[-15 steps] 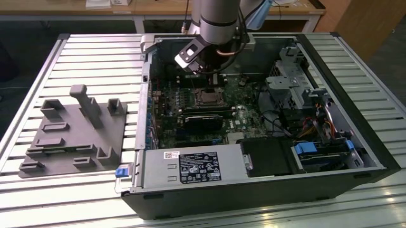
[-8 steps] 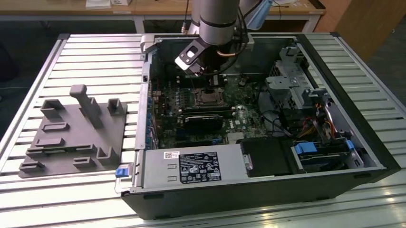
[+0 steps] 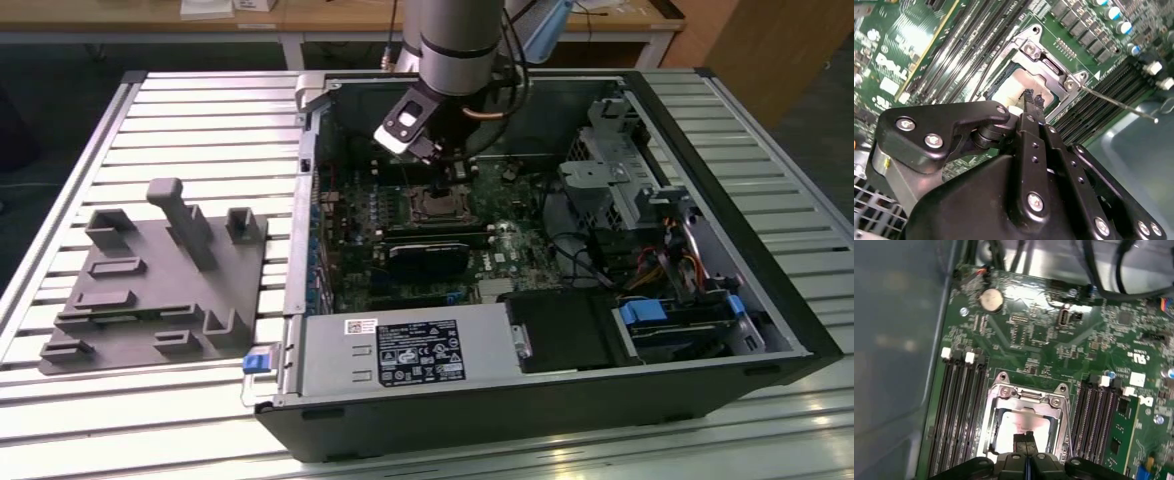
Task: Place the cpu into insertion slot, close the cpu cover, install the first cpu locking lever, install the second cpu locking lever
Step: 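Close the cpu cover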
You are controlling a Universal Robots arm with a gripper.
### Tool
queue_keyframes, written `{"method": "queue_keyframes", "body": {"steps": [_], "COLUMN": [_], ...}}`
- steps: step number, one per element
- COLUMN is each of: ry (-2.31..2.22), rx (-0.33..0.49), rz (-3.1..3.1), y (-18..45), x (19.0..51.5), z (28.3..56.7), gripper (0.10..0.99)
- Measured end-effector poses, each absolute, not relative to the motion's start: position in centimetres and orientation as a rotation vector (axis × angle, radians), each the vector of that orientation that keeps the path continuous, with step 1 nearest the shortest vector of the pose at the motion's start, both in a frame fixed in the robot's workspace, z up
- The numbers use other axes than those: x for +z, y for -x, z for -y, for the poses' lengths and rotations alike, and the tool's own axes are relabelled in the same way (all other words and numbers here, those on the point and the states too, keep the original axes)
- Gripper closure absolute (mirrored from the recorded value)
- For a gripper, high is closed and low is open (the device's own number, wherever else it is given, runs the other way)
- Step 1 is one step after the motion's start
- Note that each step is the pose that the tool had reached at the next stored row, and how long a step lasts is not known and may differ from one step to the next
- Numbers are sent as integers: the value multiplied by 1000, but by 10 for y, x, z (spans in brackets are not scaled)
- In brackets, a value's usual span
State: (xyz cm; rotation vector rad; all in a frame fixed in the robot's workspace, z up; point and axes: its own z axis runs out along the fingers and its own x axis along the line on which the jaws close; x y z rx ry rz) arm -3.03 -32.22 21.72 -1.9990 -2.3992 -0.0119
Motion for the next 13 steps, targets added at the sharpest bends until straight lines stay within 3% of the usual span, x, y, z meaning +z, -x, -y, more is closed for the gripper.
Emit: {"method": "queue_keyframes", "body": {"steps": [13], "ry": [1701], "rx": [-8], "rz": [2618], "y": [30], "x": [217], "z": [322], "gripper": [980]}}
